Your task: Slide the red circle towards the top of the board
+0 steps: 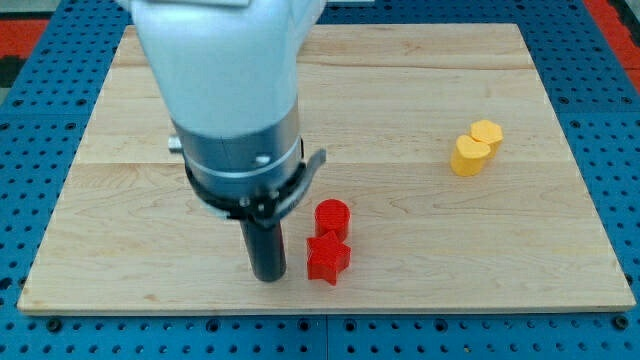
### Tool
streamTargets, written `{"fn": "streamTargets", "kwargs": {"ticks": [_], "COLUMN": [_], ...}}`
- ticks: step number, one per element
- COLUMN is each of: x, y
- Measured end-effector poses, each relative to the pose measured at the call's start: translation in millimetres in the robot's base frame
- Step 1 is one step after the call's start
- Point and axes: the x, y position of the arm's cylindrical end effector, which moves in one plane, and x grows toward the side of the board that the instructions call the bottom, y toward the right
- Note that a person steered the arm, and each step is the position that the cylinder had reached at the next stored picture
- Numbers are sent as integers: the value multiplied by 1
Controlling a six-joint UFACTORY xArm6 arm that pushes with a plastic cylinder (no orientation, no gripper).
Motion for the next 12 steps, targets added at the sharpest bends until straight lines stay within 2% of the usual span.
{"fn": "streamTargets", "kwargs": {"ticks": [1,2,3,5,7,8,10,12], "x": [-12,-15,-40,-112,-191,-206,-205,-182], "y": [8,49,63,118,141,172,171,183]}}
